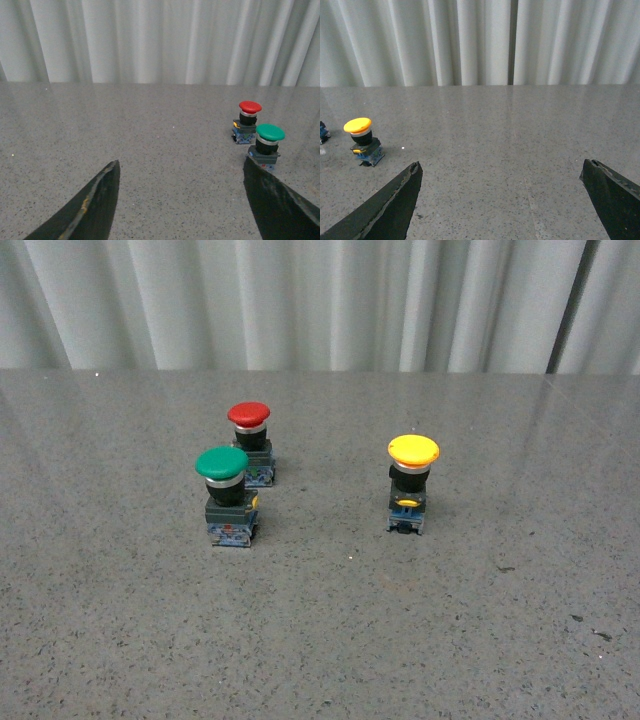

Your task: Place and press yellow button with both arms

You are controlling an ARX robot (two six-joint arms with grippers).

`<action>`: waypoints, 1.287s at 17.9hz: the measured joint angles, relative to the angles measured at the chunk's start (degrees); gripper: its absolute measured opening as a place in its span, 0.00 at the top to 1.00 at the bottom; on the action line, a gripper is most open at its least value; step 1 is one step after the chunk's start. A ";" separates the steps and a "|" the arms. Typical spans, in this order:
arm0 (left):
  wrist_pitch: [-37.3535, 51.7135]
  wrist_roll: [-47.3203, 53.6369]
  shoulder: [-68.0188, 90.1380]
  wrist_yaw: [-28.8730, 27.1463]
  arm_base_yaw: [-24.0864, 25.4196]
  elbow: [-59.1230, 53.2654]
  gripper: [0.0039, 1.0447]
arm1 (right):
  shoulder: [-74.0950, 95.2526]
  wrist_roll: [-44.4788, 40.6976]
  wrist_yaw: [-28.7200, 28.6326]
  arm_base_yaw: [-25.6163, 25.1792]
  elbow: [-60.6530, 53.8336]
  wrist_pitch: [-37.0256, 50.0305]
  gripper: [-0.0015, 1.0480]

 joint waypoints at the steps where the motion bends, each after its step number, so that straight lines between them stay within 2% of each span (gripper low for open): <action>1: 0.00 0.00 0.00 -0.02 0.00 0.00 0.19 | 1.92 1.73 -5.38 -1.73 1.79 -5.99 0.06; 2: 0.02 0.02 0.00 0.09 0.00 0.00 0.09 | 7.69 3.93 -9.73 -1.73 3.98 -6.49 0.06; 3: 0.02 0.04 0.00 0.00 0.00 0.00 0.05 | 13.79 5.18 -11.23 0.85 7.34 -2.21 0.06; 5: 0.02 -0.02 0.00 0.04 0.00 0.00 0.06 | 25.73 5.29 -9.92 8.72 17.20 10.80 0.06; 8: 0.02 -0.02 0.00 0.02 0.00 0.00 0.06 | 48.09 4.55 -6.36 17.86 25.46 24.30 0.06; 10: 0.02 -0.02 0.00 0.00 0.00 0.00 0.06 | 64.52 4.57 -4.09 21.40 33.38 28.83 0.06; 13: 0.02 -0.02 0.00 0.02 0.00 0.00 0.06 | 81.11 4.61 -0.98 23.41 42.77 28.52 0.07; 14: 0.02 -0.02 0.00 0.00 0.00 0.00 0.06 | 85.40 4.61 0.37 23.82 44.98 28.09 0.13; 17: 0.02 0.00 0.00 0.02 0.00 0.00 0.06 | 93.26 4.61 1.84 24.85 49.57 26.34 0.44; 22: 0.02 -0.02 0.00 0.02 0.00 0.00 0.06 | 96.67 4.61 2.19 25.14 50.36 23.47 0.98; 23: 0.00 -0.02 0.00 0.00 0.00 0.00 0.06 | 97.31 4.76 2.19 25.14 50.36 23.19 0.98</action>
